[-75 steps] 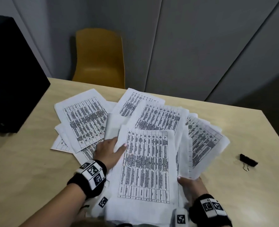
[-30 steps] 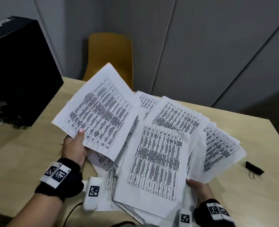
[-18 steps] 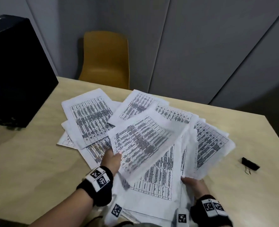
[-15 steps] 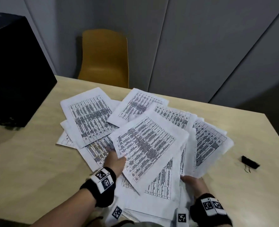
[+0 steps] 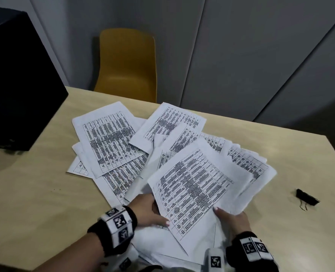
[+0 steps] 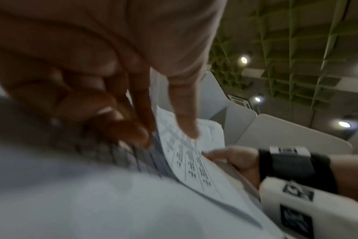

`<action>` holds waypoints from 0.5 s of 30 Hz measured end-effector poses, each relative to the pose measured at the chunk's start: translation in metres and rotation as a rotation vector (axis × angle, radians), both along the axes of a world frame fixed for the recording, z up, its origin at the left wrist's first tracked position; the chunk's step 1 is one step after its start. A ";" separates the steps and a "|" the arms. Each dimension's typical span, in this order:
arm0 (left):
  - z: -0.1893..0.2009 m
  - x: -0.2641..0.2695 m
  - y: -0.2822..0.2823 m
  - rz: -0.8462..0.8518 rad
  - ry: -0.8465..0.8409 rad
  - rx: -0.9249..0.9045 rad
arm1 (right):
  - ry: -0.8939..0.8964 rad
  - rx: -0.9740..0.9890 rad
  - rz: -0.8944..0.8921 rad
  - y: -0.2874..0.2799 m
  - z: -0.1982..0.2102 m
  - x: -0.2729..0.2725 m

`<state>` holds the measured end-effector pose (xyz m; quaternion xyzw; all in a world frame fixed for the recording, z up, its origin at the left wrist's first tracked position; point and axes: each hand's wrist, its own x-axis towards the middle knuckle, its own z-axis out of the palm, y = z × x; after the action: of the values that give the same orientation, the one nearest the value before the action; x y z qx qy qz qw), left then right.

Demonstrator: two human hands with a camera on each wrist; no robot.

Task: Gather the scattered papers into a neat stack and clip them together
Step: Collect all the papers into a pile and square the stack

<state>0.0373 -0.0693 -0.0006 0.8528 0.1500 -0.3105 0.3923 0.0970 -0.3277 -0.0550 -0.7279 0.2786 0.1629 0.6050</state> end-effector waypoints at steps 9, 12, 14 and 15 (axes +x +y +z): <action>0.008 0.066 0.103 0.449 -0.392 0.134 | 0.018 0.121 0.017 -0.039 0.005 -0.001; -0.011 0.092 0.103 0.046 -0.320 0.432 | 0.056 0.189 -0.025 -0.044 0.014 0.004; -0.023 0.103 0.098 -0.149 -0.194 0.543 | 0.088 0.176 -0.049 -0.047 0.012 0.003; -0.028 0.105 0.095 -0.203 -0.113 0.560 | 0.099 0.174 -0.074 -0.049 0.008 0.001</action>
<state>0.1424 0.0257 -0.0283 0.9543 0.1218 -0.2466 0.1164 0.0985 -0.3764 -0.0470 -0.6530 0.3195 0.1998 0.6569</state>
